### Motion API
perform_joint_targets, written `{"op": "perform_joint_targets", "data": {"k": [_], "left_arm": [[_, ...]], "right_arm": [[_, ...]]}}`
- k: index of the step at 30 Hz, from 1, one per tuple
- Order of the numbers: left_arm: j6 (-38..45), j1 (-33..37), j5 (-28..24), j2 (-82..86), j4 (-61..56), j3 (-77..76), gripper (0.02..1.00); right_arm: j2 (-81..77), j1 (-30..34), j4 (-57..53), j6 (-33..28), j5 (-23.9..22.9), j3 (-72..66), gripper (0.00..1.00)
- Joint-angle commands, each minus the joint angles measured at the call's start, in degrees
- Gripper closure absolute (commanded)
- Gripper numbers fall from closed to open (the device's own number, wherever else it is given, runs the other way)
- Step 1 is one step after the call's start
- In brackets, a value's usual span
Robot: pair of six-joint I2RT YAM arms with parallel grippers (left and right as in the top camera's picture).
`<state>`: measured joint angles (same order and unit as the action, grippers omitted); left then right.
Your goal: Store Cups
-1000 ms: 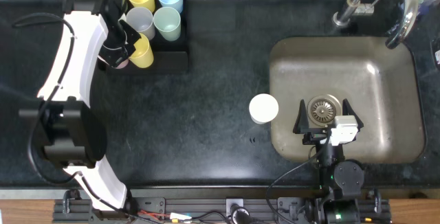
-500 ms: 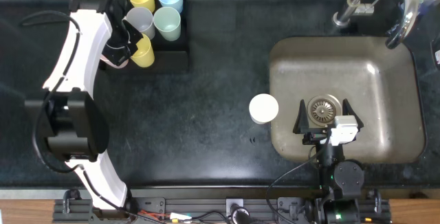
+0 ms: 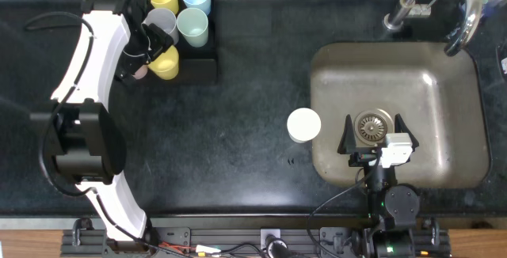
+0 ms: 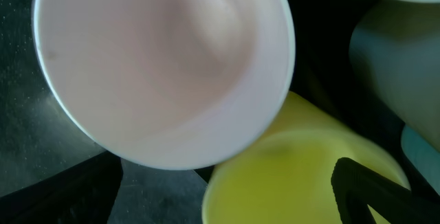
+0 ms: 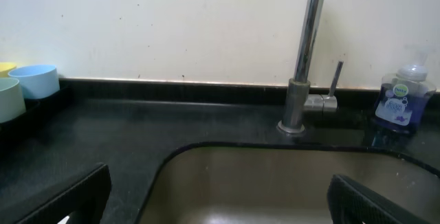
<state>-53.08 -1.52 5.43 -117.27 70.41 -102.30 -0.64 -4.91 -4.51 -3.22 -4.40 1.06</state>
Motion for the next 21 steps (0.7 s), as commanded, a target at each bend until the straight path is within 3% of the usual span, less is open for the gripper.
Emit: {"op": "perform_joint_targets", "data": {"k": [1,9,15,18,21], "left_arm": [[-1.0,0.0,1.4,2.5,0.4,0.4,0.020],[5.0,-0.1,1.8,22.9,3.0,0.4,0.018],[22.5,-0.1,2.2,41.8,5.9,1.3,0.018],[29.1,-0.1,2.2,53.0,6.0,9.2,0.018],[29.3,0.0,3.8,67.0,-0.4,26.9,0.018]], "right_arm": [[0.4,0.0,0.3,-0.2,0.4,-0.8,0.003],[0.4,0.0,0.3,-0.2,0.4,-0.8,0.003],[0.4,0.0,0.3,-0.2,0.4,-0.8,0.003],[0.4,0.0,0.3,-0.2,0.4,-0.8,0.001],[0.4,0.0,0.3,-0.2,0.4,-0.8,0.003]]}}
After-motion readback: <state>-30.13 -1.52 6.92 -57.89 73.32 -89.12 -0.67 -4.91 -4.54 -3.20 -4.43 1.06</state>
